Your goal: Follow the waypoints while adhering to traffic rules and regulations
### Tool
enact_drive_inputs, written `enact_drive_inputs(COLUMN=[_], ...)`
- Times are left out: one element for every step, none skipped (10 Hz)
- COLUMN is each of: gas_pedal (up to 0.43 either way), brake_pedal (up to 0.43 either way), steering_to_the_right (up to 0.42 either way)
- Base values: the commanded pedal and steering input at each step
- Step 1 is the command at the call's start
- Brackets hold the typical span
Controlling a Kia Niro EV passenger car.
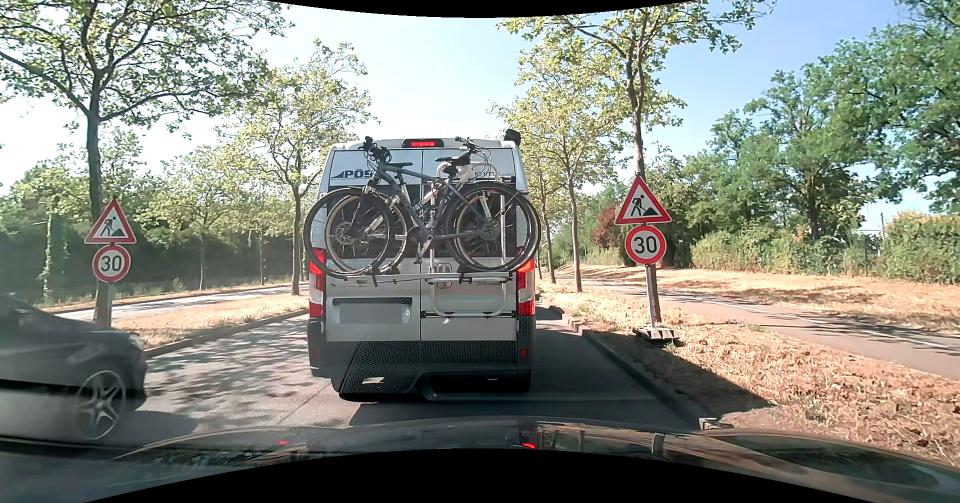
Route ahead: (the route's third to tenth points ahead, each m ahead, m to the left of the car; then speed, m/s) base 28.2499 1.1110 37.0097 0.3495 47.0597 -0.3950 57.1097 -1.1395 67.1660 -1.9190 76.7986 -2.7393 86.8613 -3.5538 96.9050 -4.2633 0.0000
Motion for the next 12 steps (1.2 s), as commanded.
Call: enact_drive_inputs(gas_pedal=[0.000, 0.000, 0.000, 0.000, 0.000, 0.000, 0.000, 0.000, 0.000, 0.000, 0.000, 0.000], brake_pedal=[0.165, 0.165, 0.165, 0.159, 0.159, 0.165, 0.165, 0.165, 0.165, 0.165, 0.165, 0.165], steering_to_the_right=[-0.008, -0.010, -0.011, -0.011, -0.011, -0.011, -0.011, -0.011, -0.011, -0.011, -0.011, -0.011])
